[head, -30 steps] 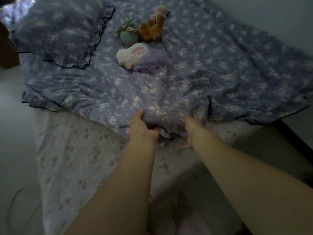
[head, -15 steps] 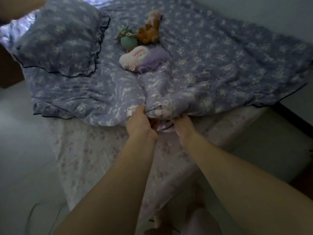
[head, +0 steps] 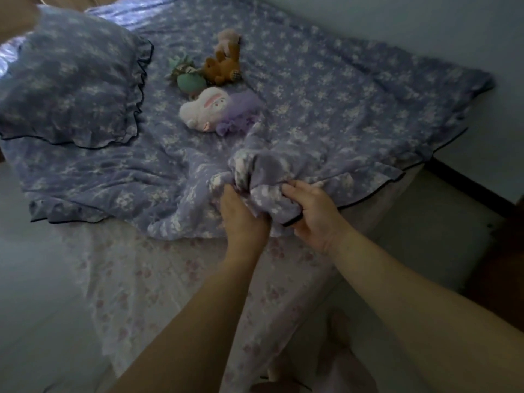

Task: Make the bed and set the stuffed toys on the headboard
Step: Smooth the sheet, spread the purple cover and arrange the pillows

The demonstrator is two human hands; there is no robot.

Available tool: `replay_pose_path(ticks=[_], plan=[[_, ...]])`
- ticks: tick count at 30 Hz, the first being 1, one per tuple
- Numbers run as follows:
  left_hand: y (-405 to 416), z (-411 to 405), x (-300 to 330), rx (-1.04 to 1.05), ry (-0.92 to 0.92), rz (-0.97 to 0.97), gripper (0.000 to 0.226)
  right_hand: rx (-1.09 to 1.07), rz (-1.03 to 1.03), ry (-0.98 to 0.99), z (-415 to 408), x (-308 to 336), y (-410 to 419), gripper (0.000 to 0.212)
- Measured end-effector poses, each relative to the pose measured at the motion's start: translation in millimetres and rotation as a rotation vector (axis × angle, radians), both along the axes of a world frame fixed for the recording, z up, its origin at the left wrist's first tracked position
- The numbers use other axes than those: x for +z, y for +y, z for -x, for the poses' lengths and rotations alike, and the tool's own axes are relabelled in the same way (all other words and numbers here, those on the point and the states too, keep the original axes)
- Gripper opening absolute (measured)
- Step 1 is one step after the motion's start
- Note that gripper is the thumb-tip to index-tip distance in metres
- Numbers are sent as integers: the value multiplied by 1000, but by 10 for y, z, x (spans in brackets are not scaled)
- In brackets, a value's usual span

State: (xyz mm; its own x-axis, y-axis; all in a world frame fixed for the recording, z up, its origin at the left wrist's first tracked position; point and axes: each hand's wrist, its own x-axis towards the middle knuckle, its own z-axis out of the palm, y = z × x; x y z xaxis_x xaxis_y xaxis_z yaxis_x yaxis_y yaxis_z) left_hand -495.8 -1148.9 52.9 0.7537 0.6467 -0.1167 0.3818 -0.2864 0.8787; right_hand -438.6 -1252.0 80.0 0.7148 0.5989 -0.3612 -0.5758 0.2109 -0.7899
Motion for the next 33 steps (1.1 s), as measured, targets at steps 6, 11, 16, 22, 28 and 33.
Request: replay_pose_path(ticks=[6, 11, 16, 22, 28, 33], plan=[[-141, -111, -6, -102, 187, -475, 67, 115, 64, -22, 7, 72, -228, 29], [-207, -267, 86, -129, 91, -654, 26, 189, 139, -7, -159, 16, -567, 24], [-314, -331, 185, -323, -29, -493, 43, -15, 421, -74, -443, -351, -799, 22], [-255, -316, 157, -261, 141, -338, 62, 529, 1304, -1013, -654, -670, -880, 95], [-41, -344, 142, -430, 532, -233, 41, 744, 1260, -1304, -933, -696, -692, 37], [2, -312, 139, -717, 914, -309, 54, 1094, 1263, -1119, -1074, -732, -786, 36]])
